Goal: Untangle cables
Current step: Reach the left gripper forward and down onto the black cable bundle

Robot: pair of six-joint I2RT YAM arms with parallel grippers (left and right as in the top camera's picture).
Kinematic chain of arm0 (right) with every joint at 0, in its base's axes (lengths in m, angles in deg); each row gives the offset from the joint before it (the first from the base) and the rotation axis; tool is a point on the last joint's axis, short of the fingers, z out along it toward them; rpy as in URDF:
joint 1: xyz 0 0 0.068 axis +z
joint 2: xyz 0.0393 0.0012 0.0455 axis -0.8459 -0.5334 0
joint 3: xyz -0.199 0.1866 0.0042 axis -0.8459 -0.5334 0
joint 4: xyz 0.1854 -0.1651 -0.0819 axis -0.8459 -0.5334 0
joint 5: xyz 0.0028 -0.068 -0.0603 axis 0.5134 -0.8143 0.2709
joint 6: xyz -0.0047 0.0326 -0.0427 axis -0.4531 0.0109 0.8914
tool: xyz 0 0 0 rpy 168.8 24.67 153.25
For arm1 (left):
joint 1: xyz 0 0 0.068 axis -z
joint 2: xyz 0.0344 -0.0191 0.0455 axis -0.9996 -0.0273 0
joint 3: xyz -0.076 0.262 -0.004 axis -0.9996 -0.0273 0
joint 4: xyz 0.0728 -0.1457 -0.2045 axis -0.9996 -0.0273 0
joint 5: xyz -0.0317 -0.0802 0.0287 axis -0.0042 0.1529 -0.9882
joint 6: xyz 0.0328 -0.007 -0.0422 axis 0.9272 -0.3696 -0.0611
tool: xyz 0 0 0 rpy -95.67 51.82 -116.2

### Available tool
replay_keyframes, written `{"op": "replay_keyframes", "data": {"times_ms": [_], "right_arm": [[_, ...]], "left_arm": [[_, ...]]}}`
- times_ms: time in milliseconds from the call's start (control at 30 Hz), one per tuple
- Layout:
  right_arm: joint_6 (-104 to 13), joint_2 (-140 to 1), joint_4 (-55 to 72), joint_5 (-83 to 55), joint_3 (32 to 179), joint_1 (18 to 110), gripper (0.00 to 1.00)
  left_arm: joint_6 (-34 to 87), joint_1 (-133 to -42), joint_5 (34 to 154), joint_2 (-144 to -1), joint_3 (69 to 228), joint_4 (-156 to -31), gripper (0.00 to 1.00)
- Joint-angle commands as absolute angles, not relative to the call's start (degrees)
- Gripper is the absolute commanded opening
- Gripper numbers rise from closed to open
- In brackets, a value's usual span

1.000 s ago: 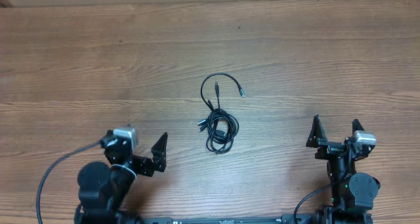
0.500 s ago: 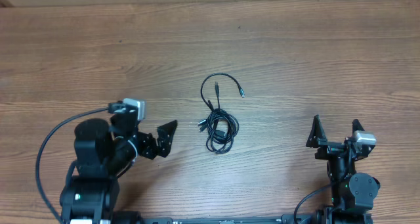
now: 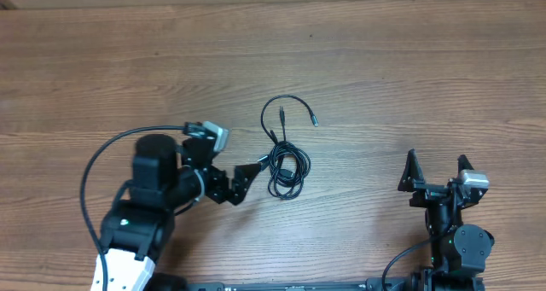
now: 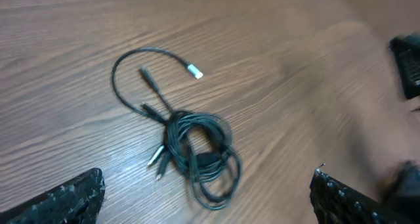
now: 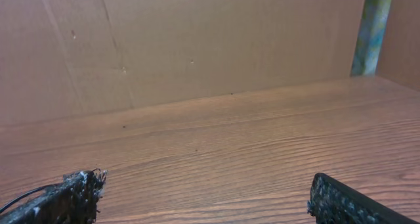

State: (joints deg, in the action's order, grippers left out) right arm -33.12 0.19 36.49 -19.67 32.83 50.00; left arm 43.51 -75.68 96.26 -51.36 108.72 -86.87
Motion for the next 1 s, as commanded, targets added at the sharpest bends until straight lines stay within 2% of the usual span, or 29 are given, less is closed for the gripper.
{"op": "replay_keyframes", "data": {"times_ms": [0, 200, 267, 333, 433, 567, 633, 800, 967], "right_arm": [[-32.7, 0.8, 36.9, -20.2, 32.2, 50.3, 1.00], [-32.6, 0.8, 36.9, -20.2, 32.2, 50.3, 1.00], [-32.6, 0.8, 36.9, -20.2, 32.2, 50.3, 1.00], [-32.7, 0.8, 36.9, -20.2, 32.2, 50.3, 1.00], [-32.6, 0.8, 36.9, -20.2, 32.2, 50.3, 1.00], [-32.6, 0.8, 36.9, -20.2, 32.2, 50.3, 1.00], [-32.6, 0.8, 36.9, -20.2, 32.2, 50.3, 1.00], [-32.7, 0.8, 36.9, -20.2, 32.2, 50.3, 1.00], [-32.6, 0.8, 36.9, -20.2, 32.2, 50.3, 1.00]], "left_arm": [[44.8, -68.5, 82.3, -53.5, 110.3, -86.5, 1.00], [44.1, -60.8, 74.9, -60.9, 110.3, -82.4, 1.00], [43.3, -60.1, 74.9, -64.0, 110.3, -79.9, 0.98], [43.3, -59.9, 74.9, -67.7, 110.3, -76.9, 0.91], [43.5, -59.8, 75.0, -71.3, 110.3, -73.3, 0.89], [52.0, -58.9, 75.0, -77.1, 110.3, -68.5, 0.84], [59.4, -57.2, 75.0, -82.9, 110.3, -63.0, 0.77], [62.3, -56.6, 75.0, -90.2, 110.3, -57.6, 0.79], [62.2, -56.6, 74.8, -97.5, 110.3, -50.3, 0.75]]}}
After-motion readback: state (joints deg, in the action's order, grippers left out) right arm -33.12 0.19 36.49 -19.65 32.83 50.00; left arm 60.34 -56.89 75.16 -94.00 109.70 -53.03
